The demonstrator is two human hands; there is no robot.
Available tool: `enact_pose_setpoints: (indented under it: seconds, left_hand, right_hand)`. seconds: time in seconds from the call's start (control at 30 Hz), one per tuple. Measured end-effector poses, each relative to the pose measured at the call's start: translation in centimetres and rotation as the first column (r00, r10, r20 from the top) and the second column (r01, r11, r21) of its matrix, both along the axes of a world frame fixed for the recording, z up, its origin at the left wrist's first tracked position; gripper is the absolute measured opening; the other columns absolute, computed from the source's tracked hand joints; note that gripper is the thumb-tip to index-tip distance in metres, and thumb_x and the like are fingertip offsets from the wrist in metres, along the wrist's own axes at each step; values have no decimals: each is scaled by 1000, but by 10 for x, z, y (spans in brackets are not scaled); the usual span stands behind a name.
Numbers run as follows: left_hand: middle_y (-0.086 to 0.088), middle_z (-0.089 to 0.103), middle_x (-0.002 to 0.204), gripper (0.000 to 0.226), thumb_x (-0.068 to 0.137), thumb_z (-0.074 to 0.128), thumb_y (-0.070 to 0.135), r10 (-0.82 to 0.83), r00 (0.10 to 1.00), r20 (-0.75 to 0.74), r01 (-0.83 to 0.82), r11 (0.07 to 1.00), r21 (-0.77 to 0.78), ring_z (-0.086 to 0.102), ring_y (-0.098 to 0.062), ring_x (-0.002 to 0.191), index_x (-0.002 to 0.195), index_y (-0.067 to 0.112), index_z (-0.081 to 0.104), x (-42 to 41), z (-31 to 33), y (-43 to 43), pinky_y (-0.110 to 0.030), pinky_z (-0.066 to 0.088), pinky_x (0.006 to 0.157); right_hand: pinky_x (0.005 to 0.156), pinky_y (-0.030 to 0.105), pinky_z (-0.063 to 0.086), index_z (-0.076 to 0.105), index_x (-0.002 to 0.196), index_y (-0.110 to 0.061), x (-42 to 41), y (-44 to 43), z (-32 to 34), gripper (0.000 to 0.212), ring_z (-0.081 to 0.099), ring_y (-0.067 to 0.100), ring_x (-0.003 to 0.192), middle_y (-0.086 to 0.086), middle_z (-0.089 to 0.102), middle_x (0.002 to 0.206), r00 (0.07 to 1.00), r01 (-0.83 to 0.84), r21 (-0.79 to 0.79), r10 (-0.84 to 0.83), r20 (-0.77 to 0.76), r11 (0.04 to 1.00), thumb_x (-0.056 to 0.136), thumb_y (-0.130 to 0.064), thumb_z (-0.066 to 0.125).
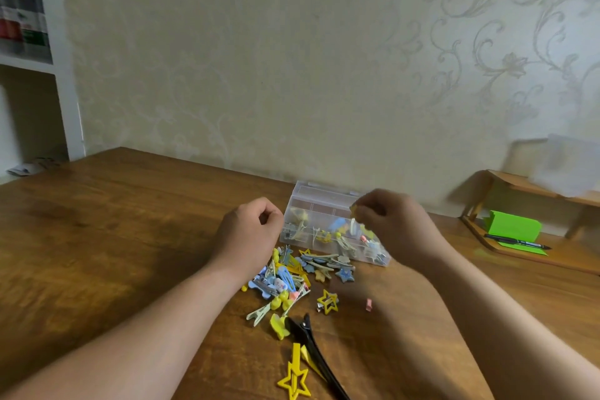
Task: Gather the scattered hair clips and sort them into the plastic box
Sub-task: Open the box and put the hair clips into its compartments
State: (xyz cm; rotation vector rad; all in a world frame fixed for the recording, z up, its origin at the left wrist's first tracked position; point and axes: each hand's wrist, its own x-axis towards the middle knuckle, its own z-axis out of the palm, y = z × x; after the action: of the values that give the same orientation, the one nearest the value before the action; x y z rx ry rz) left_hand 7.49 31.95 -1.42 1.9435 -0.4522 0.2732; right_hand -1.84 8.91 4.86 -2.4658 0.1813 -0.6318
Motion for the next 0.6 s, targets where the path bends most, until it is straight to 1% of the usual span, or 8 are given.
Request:
enact_pose_setpoints:
  seconds: [0.07, 0.1, 0.2, 0.3, 0.4, 0.47, 0.53, 0.6]
  left_hand:
    - [8, 72, 78, 22, 102, 58, 23, -4, 1000, 8, 4, 1000, -4, 65, -11, 68, 88, 27, 74, 3, 1, 1, -34, 51, 60]
    - [7, 72, 77, 22, 102, 58, 23, -5, 1000, 4, 5, 1000, -12, 64, -10, 66, 89, 27, 74, 4, 1, 2, -33, 50, 59]
    - [5, 72, 77, 22, 102, 58, 22, 0, 1000, -15, -1, 999, -44, 62, -5, 63, 89, 25, 75, 7, 0, 4, -27, 46, 55]
    - [2, 71, 75, 22, 102, 59, 20, 1, 1000, -15, -1, 998, -56, 58, -1, 60, 88, 24, 75, 8, -1, 4, -20, 42, 51]
    - [3, 70, 73, 22, 102, 58, 21, -9, 1000, -10, 8, 999, -54, 57, 0, 57, 88, 24, 75, 9, -2, 4, -17, 40, 47]
    - [4, 69, 72, 22, 102, 58, 21, -11, 1000, -9, 10, 999, -50, 55, 0, 54, 89, 25, 75, 9, -2, 3, -19, 39, 49]
    - [6, 67, 68, 22, 103, 57, 21, -16, 1000, -11, 15, 998, -53, 53, 0, 51, 90, 24, 75, 10, -2, 3, -17, 36, 47]
    - [7, 65, 66, 22, 103, 57, 20, -22, 1000, -12, 21, 998, -54, 52, 0, 49, 90, 23, 75, 9, -2, 3, -13, 34, 43]
  right_hand:
    - [70, 34, 61, 76, 99, -24, 24, -9, 11, 8, 73, 18, 81, -8, 76, 87, 999, 22, 37, -20, -36, 999, 99, -21, 68]
    - [71, 38, 61, 76, 98, -22, 36, -12, 14, 8, 74, 25, 84, -6, 76, 87, 998, 40, 50, -37, -59, 998, 99, -19, 69]
    - [72, 36, 59, 79, 94, -18, 66, -22, 17, 9, 73, 27, 84, 1, 77, 87, 984, 93, 58, -83, -155, 994, 97, -21, 71]
    - [63, 29, 51, 83, 90, -17, 86, -27, 12, 10, 67, 23, 76, 7, 79, 90, 963, 117, 2, -113, -246, 993, 93, -22, 75]
    - [61, 25, 52, 84, 95, -11, 97, -27, 4, 12, 69, 21, 78, 7, 79, 94, 934, 136, -50, -145, -328, 989, 90, -21, 79]
    - [63, 28, 56, 84, 99, -8, 100, -28, -1, 17, 71, 22, 79, 8, 79, 93, 914, 146, -67, -160, -372, 987, 88, -21, 81]
    - [74, 35, 60, 83, 98, -5, 103, -31, -4, 21, 74, 26, 84, 12, 79, 94, 901, 174, -70, -188, -391, 982, 87, -22, 82]
    - [70, 34, 57, 81, 97, -1, 105, -33, -6, 25, 70, 27, 75, 17, 79, 96, 885, 212, -77, -225, -409, 974, 83, -23, 82]
